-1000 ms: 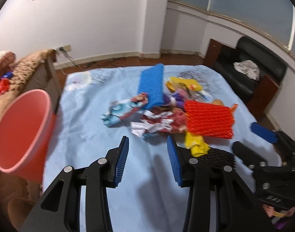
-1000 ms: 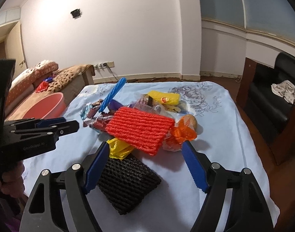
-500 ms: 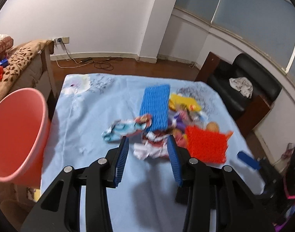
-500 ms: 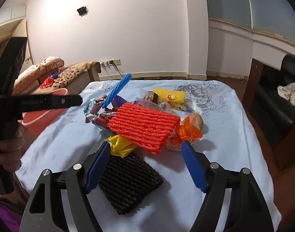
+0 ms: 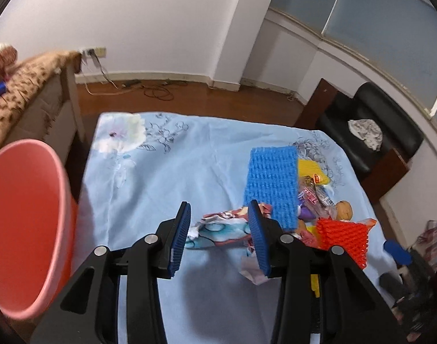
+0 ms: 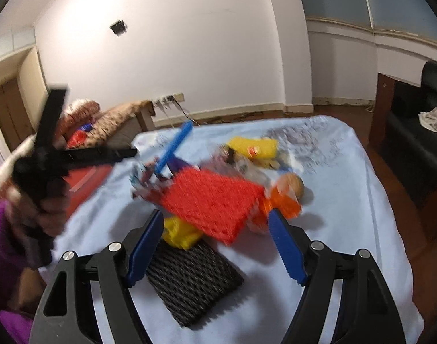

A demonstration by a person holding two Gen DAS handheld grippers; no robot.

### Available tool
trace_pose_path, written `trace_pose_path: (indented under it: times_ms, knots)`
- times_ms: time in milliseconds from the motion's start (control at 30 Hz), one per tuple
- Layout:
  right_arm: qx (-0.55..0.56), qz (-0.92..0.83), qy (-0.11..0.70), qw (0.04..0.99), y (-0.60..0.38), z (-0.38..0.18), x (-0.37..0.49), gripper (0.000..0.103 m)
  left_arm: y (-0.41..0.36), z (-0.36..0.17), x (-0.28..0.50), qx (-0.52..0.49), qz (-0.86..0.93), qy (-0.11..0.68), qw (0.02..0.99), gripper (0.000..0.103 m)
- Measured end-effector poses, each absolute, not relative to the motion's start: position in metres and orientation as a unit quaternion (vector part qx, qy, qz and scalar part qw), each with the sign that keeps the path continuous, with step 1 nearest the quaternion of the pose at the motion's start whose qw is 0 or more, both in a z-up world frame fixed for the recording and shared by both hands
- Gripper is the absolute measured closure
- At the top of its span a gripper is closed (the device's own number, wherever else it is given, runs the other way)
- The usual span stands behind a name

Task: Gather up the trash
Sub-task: 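Reach the left tool to the crumpled patterned wrapper and close on it, then lift the wrapper with the left tool while the right tool grasps the blue foam net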

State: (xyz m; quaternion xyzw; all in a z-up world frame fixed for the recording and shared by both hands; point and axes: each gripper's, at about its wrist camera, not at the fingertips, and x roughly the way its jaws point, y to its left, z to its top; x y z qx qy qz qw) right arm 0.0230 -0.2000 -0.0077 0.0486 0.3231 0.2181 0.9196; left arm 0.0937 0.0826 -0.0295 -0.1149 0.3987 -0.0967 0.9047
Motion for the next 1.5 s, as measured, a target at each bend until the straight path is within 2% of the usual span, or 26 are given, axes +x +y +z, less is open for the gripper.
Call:
trace_pose_path:
  times_ms: [200, 500, 533, 567, 633, 700, 1200, 1333, 1500]
  knots:
    - [0.076, 0.231, 0.322, 0.915, -0.197, 0.009, 0.042, 0.029, 0.09, -0.056, 0.103, -0.146, -0.168, 0.43, 0.875, 0.061]
    - [0.086, 0.235, 0.359, 0.899, -0.178, 0.004, 0.074, 0.029, 0.073, -0.068, 0.085, -0.094, -0.188, 0.425, 0.881, 0.061]
    - [0.085, 0.236, 0.359, 0.899, -0.176, 0.004, 0.076, 0.029, 0.072, -0.069, 0.083, -0.091, -0.186, 0.423, 0.882, 0.063]
    - [0.084, 0.239, 0.359, 0.898, -0.172, 0.005, 0.079, 0.029, 0.069, -0.07, 0.082, -0.087, -0.184, 0.421, 0.884, 0.072]
    - [0.079, 0.239, 0.359, 0.899, -0.166, 0.006, 0.083, 0.029, 0.065, -0.071, 0.078, -0.077, -0.178, 0.417, 0.888, 0.078]
    - [0.077, 0.243, 0.361, 0.897, -0.159, 0.006, 0.088, 0.029, 0.062, -0.071, 0.074, -0.07, -0.168, 0.41, 0.894, 0.098]
    - [0.101, 0.228, 0.409, 0.878, -0.127, -0.009, 0.16, 0.036, 0.08, -0.057, 0.052, -0.112, -0.132, 0.381, 0.908, 0.1]
    - [0.124, 0.234, 0.455, 0.85, -0.121, -0.021, 0.188, 0.036, 0.087, -0.05, 0.043, -0.115, -0.116, 0.37, 0.915, 0.1]
    - [0.109, 0.224, 0.498, 0.831, -0.103, -0.036, 0.214, 0.043, 0.095, -0.041, 0.036, -0.128, -0.112, 0.36, 0.917, 0.1]
